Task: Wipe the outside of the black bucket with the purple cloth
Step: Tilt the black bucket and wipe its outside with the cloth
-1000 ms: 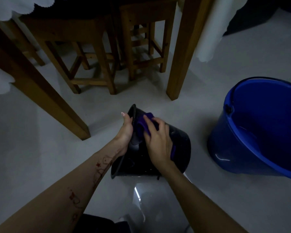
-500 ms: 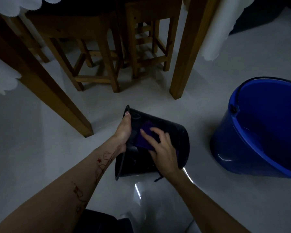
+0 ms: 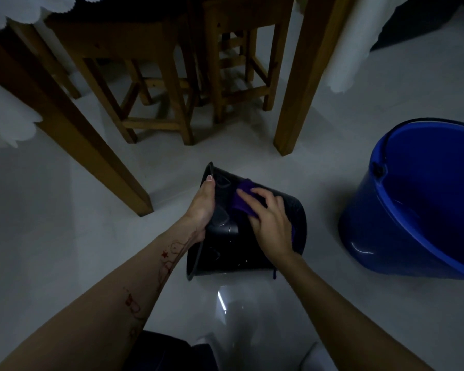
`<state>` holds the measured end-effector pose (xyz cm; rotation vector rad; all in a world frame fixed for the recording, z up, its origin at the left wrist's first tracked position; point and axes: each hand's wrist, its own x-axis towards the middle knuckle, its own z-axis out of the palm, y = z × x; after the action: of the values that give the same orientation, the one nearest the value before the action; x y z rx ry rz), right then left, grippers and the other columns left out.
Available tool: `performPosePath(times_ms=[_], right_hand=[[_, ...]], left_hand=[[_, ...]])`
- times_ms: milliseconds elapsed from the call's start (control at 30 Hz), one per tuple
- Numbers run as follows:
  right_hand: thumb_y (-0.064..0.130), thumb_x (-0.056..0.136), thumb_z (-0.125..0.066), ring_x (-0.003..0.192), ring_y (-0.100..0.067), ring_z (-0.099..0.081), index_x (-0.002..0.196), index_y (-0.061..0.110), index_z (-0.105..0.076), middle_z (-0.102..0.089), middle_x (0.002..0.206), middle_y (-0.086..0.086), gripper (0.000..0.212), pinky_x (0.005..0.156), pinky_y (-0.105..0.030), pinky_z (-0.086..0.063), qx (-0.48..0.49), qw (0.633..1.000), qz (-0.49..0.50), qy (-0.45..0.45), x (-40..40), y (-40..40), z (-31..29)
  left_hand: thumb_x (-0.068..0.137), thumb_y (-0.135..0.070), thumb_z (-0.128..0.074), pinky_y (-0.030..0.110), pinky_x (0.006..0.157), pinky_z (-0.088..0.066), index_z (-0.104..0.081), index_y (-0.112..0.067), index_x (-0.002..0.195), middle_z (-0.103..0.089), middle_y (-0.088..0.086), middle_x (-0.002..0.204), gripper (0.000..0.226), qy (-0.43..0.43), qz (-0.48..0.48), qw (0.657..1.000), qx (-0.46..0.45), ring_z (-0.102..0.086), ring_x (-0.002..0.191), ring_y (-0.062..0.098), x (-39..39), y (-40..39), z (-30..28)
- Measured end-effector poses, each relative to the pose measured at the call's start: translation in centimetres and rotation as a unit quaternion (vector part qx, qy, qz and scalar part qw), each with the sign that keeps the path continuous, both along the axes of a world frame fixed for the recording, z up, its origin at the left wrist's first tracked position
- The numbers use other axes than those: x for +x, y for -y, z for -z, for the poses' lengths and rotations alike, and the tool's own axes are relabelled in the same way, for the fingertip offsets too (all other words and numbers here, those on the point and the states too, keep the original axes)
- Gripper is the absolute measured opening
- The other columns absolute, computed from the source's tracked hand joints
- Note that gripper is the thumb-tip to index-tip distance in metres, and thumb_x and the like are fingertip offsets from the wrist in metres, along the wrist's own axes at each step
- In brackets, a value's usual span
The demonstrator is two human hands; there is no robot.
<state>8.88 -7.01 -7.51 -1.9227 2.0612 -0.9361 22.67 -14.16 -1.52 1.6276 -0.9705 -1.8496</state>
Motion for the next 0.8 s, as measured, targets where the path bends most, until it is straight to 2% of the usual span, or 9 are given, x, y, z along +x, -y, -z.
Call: performPosePath(times_ms=[100,233,333,400,467,533,633,733,800], right_hand=[[0.021,0.093,-0.054,0.112,-0.027,-0.042,0.133,0.033,-0.053,-0.05,0.132,-0.001,0.042,0.074,-0.036,-0.047,0.043,0.993,0.107,0.028,-2.8,1.1,1.3],[0.023,0.097,-0.046,0.117,-0.031,-0.042,0.133,0.024,-0.051,-0.047,0.133,-0.009,0.037,0.086,-0.039,-0.043,0.123,0.976,0.177,0.043,-6.6,0.2,2.8],[0.014,0.095,-0.045,0.119,-0.028,-0.042,0.136,0.023,-0.046,-0.044,0.134,-0.008,0.042,0.091,-0.038,-0.043,0.073,0.992,0.097,0.036,-6.6,-2.9,2.5],[0.0,0.081,-0.055,0.114,-0.029,-0.045,0.134,0.024,-0.044,-0.043,0.134,-0.007,0.059,0.091,-0.039,-0.044,0.007,1.0,0.012,0.017,-3.9,-5.0,2.4],[-0.008,0.069,-0.067,0.11,-0.026,-0.043,0.134,0.022,-0.045,-0.039,0.135,-0.006,0.075,0.086,-0.036,-0.048,-0.025,0.999,-0.026,0.002,-0.4,-5.1,2.5],[-0.002,0.072,-0.07,0.108,-0.024,-0.043,0.134,0.021,-0.045,-0.038,0.135,-0.006,0.07,0.081,-0.033,-0.052,-0.043,0.998,-0.028,0.022,2.6,-3.5,1.8],[0.016,0.084,-0.055,0.106,-0.025,-0.046,0.135,0.019,-0.048,-0.046,0.134,-0.009,0.052,0.08,-0.031,-0.049,-0.063,0.997,-0.029,0.025,3.7,-0.1,0.1],[0.014,0.085,-0.057,0.111,-0.026,-0.045,0.137,0.022,-0.048,-0.05,0.133,-0.007,0.052,0.084,-0.033,-0.046,-0.022,0.999,0.025,0.025,1.5,3.2,-0.2],[0.013,0.088,-0.058,0.113,-0.03,-0.046,0.135,0.02,-0.051,-0.052,0.131,-0.009,0.048,0.091,-0.038,-0.044,0.015,0.994,0.107,0.03,-1.1,3.9,1.0]], left_hand=[[0.094,-0.067,-0.032,0.053,0.104,-0.05,-0.058,-0.019,0.135,-0.071,0.015,0.124,0.069,-0.003,0.007,1.0,-0.026,-0.068,0.112,0.034,0.4,-0.1,0.8],[0.103,-0.054,-0.031,0.046,0.096,-0.055,-0.061,-0.015,0.127,-0.071,0.016,0.12,0.055,0.0,0.026,0.999,-0.043,-0.069,0.106,0.031,0.8,-0.2,0.2],[0.101,-0.041,-0.039,0.034,0.072,-0.055,-0.066,-0.006,0.107,-0.072,0.016,0.099,0.044,-0.019,0.027,0.999,0.008,-0.068,0.084,0.027,0.9,0.7,0.1],[0.099,-0.045,-0.039,0.032,0.068,-0.053,-0.065,-0.006,0.114,-0.071,0.018,0.102,0.05,-0.042,0.036,0.998,0.04,-0.067,0.084,0.03,0.5,0.9,-0.4],[0.099,-0.061,-0.036,0.034,0.073,-0.054,-0.064,-0.005,0.123,-0.071,0.019,0.114,0.067,-0.051,0.023,0.997,0.056,-0.068,0.096,0.032,0.1,1.0,-0.4],[0.094,-0.073,-0.03,0.039,0.081,-0.055,-0.065,-0.012,0.125,-0.07,0.018,0.119,0.077,-0.038,0.014,0.998,0.058,-0.067,0.104,0.033,-0.1,0.9,-0.2],[0.099,-0.066,-0.023,0.039,0.089,-0.053,-0.067,-0.022,0.107,-0.072,0.012,0.104,0.063,0.003,0.036,0.999,-0.002,-0.067,0.095,0.026,0.1,0.2,-0.4],[0.103,-0.059,-0.027,0.047,0.108,-0.046,-0.064,-0.021,0.124,-0.073,0.01,0.116,0.058,0.004,0.059,0.996,-0.068,-0.067,0.11,0.026,0.2,-0.3,0.1],[0.098,-0.061,-0.03,0.052,0.111,-0.043,-0.059,-0.021,0.132,-0.07,0.01,0.125,0.06,-0.005,0.065,0.994,-0.084,-0.065,0.118,0.028,0.5,-0.3,0.8]])
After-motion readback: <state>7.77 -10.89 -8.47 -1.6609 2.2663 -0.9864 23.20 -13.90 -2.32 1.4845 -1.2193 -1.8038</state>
